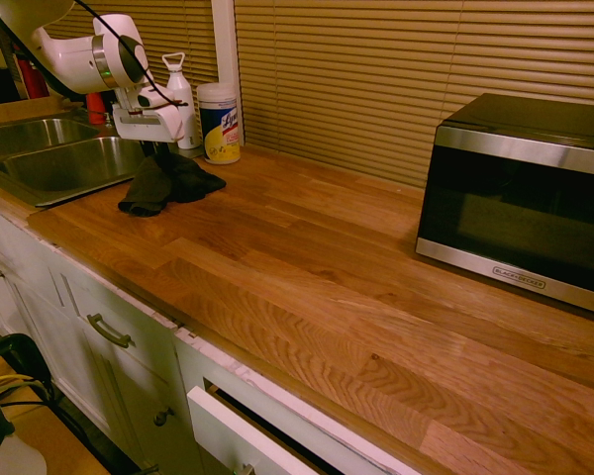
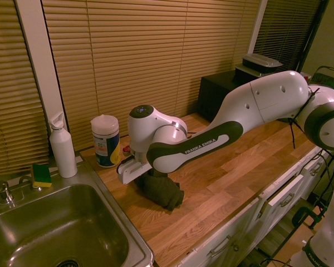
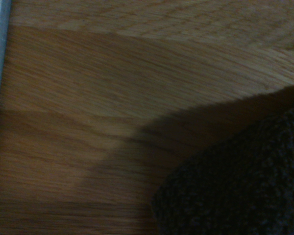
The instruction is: Clear the spill
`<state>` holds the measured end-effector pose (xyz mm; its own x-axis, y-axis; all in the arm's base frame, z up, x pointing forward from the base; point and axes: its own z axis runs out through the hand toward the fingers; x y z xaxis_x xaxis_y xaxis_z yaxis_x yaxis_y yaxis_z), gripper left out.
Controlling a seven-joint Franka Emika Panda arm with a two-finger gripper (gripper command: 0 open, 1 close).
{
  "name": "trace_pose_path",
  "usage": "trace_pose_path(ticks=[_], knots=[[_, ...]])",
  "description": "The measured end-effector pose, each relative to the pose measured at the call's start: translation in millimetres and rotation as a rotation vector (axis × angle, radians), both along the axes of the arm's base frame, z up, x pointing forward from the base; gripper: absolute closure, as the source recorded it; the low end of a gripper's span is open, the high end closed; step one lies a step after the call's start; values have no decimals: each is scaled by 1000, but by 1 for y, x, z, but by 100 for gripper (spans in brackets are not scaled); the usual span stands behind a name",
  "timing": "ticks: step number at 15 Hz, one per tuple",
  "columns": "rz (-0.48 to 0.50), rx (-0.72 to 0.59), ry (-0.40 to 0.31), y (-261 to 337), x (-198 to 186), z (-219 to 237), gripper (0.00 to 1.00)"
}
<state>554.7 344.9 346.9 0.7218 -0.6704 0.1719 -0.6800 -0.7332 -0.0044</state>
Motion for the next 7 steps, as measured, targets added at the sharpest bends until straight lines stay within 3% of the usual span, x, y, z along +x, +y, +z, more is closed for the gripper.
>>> trace_pose_path(ticks=[3, 7], knots=[[1, 4, -8, 0, 0, 5, 0], [-1, 11, -47, -2, -6, 47, 0]])
